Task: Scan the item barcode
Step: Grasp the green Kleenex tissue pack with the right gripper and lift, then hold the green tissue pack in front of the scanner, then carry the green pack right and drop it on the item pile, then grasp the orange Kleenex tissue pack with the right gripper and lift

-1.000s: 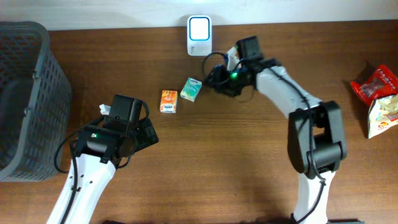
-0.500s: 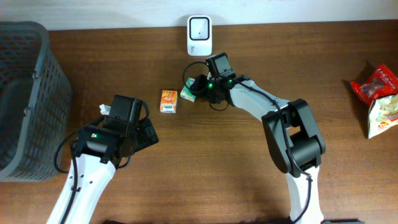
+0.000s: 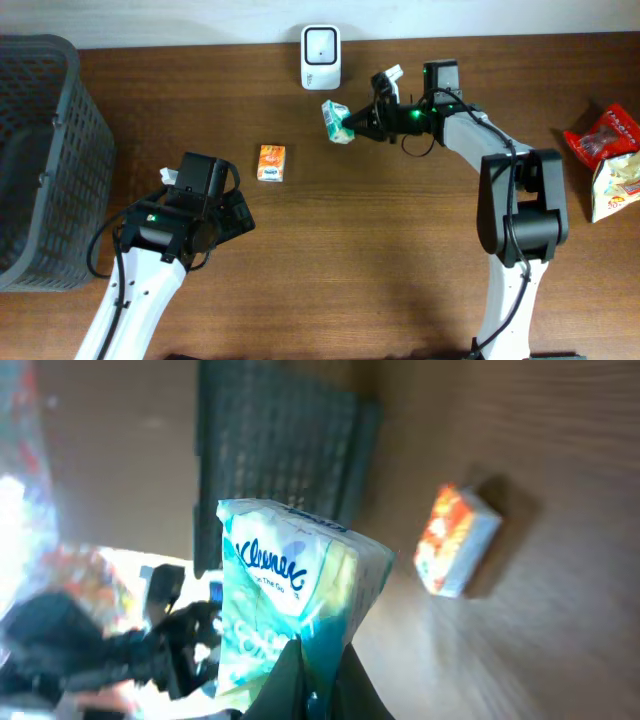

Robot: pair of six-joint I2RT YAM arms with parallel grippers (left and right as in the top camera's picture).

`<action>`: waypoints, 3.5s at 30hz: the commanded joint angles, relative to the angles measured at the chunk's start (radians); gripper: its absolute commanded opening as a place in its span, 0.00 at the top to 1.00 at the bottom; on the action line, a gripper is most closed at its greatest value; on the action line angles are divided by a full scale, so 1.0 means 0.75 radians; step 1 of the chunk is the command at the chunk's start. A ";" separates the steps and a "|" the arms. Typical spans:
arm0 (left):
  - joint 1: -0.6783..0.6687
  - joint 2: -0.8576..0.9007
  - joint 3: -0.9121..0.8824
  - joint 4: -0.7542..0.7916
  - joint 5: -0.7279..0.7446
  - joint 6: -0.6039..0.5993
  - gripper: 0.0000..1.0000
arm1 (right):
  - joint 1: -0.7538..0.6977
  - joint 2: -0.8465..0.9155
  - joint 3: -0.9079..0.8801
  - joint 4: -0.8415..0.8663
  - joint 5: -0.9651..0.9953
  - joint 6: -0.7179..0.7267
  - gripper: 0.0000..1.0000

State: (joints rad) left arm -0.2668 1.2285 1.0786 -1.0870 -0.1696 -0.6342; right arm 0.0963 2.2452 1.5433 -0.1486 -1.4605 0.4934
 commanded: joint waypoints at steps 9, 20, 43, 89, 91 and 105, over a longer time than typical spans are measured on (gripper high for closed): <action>0.002 -0.004 0.006 0.002 -0.015 -0.018 0.01 | 0.164 -0.064 0.395 -0.512 1.629 -0.074 0.96; 0.002 -0.004 0.006 0.002 -0.015 -0.018 0.01 | 0.455 0.133 0.523 0.221 2.439 -1.635 0.96; 0.002 -0.004 0.006 0.002 -0.015 -0.018 0.01 | 0.236 -0.089 0.525 0.001 2.786 -0.877 0.96; 0.002 -0.004 0.006 0.002 -0.015 -0.018 0.01 | 0.583 0.247 0.503 -0.666 1.254 0.168 0.52; 0.002 -0.004 0.006 0.002 -0.015 -0.018 0.01 | 0.586 0.278 0.502 -0.664 1.307 0.171 0.56; 0.002 -0.004 0.006 0.002 -0.015 -0.018 0.01 | 0.287 0.267 0.521 -0.782 0.265 -0.310 0.96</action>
State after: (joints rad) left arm -0.2668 1.2289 1.0786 -1.0870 -0.1696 -0.6342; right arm 0.3016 2.4454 1.9232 -0.7250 -1.4265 0.2436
